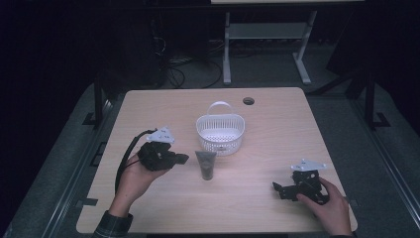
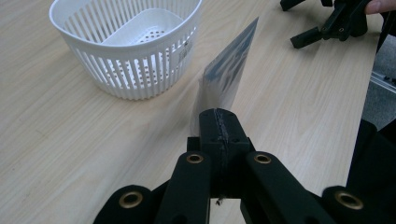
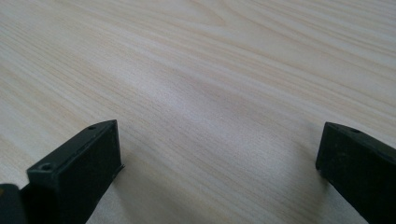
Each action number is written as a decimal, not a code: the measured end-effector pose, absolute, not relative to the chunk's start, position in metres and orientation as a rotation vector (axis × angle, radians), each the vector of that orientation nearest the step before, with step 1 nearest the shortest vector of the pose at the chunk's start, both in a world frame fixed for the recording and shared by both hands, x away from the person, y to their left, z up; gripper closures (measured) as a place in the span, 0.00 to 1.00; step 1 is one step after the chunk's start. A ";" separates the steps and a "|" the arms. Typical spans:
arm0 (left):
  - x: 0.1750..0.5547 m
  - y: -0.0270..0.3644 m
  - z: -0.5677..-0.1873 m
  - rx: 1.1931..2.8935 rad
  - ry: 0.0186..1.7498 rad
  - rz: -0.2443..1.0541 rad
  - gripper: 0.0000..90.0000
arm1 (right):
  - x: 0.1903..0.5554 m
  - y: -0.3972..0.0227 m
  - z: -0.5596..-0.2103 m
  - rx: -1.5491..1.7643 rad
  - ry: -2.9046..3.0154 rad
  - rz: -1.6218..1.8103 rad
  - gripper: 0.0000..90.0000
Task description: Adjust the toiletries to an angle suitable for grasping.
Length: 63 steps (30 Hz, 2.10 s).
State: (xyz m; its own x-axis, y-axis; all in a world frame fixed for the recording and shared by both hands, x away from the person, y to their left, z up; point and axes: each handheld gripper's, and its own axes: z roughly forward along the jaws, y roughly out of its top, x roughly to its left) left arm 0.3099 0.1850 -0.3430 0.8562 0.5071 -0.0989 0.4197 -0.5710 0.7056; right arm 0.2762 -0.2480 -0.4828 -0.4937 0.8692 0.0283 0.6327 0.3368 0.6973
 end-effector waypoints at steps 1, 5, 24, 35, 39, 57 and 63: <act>0.311 0.184 -0.342 2.261 0.662 0.150 1.00 | 0.276 -0.248 -0.483 1.329 2.259 0.939 0.00; 0.313 0.180 -0.341 2.266 0.651 0.150 1.00 | 0.276 -0.248 -0.483 1.325 2.259 0.940 0.00; 0.328 0.162 -0.340 2.285 0.643 0.144 1.00 | 0.276 -0.248 -0.483 1.325 2.257 0.939 0.00; 0.337 0.160 -0.341 2.295 0.662 0.157 1.00 | 0.276 -0.248 -0.483 1.325 2.257 0.939 0.00; 0.341 0.159 -0.341 2.295 0.660 0.157 1.00 | 0.276 -0.248 -0.483 1.326 2.257 0.939 0.00; 0.354 0.153 -0.344 2.286 0.664 0.172 1.00 | 0.276 -0.248 -0.483 1.324 2.259 0.939 0.00; 0.353 0.158 -0.344 2.275 0.660 0.176 1.00 | 0.276 -0.248 -0.483 1.324 2.258 0.939 0.00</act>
